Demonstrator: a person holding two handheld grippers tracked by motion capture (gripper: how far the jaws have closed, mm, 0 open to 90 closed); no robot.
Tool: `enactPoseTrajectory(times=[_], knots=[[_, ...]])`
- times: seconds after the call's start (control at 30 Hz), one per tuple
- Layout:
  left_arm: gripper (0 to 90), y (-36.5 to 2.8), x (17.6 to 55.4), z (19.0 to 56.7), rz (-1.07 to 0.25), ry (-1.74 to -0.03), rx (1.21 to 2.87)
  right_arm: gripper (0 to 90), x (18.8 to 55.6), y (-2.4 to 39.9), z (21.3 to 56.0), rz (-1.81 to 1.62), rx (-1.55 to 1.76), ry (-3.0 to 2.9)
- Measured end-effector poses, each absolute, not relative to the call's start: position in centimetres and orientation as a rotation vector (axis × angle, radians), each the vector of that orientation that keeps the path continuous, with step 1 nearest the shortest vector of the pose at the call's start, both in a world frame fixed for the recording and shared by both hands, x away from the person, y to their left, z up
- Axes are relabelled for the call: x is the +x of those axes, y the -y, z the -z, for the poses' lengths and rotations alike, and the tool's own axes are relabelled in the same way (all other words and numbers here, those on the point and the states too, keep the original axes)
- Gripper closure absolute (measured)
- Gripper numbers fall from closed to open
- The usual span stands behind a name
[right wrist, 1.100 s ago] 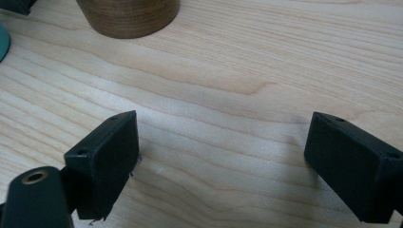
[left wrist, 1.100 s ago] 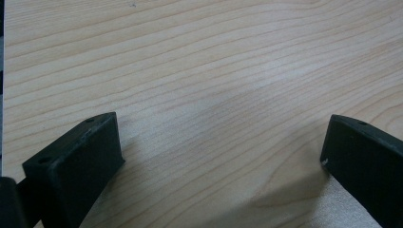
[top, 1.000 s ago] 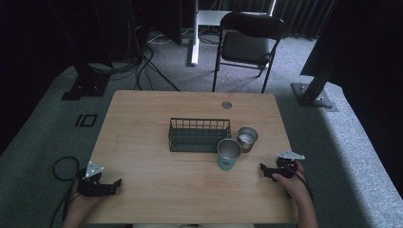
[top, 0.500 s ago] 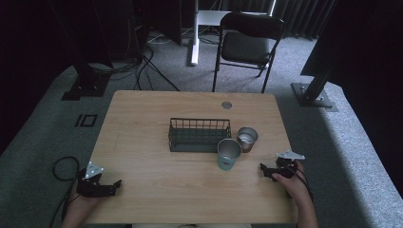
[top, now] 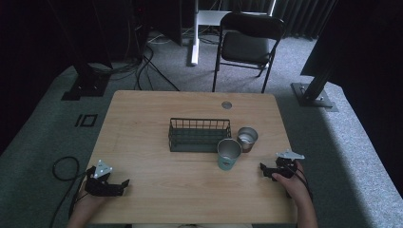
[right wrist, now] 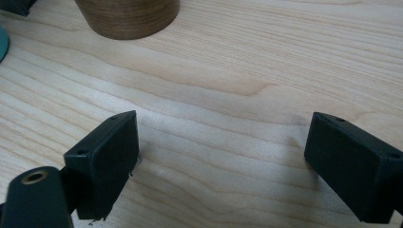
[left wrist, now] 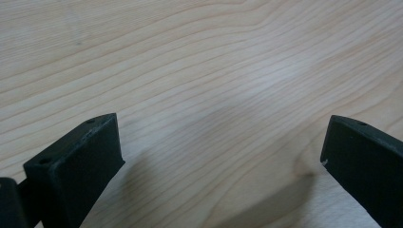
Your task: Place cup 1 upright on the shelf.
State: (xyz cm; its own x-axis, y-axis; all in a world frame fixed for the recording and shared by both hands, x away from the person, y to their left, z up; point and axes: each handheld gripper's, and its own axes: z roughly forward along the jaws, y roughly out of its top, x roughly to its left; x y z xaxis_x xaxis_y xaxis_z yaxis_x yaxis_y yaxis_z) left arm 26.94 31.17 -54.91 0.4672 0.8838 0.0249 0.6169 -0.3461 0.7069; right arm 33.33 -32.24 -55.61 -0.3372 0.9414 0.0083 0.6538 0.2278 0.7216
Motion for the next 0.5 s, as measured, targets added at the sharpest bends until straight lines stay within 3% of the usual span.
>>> enactPoseTrajectory(times=[0.5], knots=[[0.6,-28.6,27.8,55.0,-0.502,-1.136,2.142,10.8,33.3,32.2,55.6,-0.892,1.466,-2.074]])
